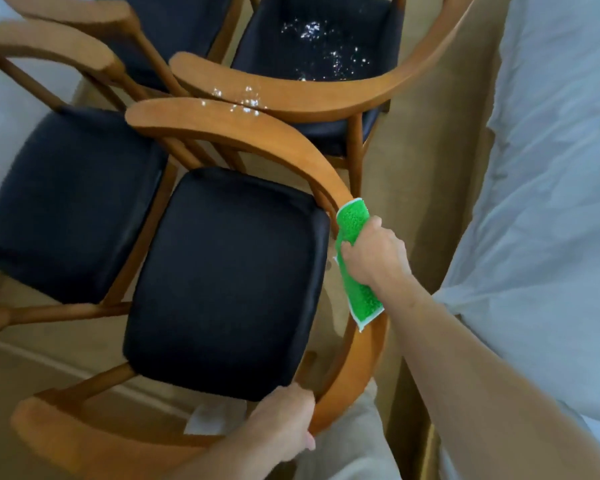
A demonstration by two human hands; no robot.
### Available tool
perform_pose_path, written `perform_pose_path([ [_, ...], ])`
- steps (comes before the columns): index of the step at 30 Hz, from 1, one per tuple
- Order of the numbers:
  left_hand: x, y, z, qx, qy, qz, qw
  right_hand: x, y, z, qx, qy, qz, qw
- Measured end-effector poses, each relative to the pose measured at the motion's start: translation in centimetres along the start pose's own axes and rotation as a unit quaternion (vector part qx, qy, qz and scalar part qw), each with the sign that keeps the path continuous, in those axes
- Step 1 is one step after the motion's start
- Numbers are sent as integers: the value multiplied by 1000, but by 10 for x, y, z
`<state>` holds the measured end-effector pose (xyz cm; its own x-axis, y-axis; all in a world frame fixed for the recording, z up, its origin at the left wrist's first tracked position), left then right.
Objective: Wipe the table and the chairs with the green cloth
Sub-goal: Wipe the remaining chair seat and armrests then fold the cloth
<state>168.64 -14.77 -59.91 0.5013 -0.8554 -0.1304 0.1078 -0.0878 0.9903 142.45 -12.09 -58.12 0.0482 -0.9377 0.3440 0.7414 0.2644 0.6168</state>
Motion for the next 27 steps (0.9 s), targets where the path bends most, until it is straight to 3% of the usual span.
perform_pose_path([
  [5, -5, 10, 11, 29, 29, 13, 999, 14, -5, 3, 10, 52, 56, 997],
  [8, -17, 18, 33, 20, 112, -3, 993, 21, -1, 5, 7, 39, 102, 994],
  [12, -51, 34, 88, -125, 254, -92, 955, 35, 4, 7, 9, 109, 188, 976],
  [16, -70, 44, 116, -215, 270, -99, 933, 36, -4, -3, 63, 211, 183, 958],
  [21, -69, 34, 117, -166, 280, -76, 942, 47, -28, -8, 50, 293, 187, 936],
  [27, -63, -9, 118, -33, 285, 4, 958, 108, -79, -5, -6, 315, 292, 903],
])
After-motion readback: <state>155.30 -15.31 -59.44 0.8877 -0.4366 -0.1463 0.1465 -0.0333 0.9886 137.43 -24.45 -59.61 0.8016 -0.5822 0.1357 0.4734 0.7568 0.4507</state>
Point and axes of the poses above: each hand's wrist, its own y-axis away from the middle knuckle, its own z-axis out of the back of the hand, x = y × z, the point moved 7 cm from there along -y, towards the middle knuckle, and after that the axes turned 5 degrees about x, right-handed, at the moved point
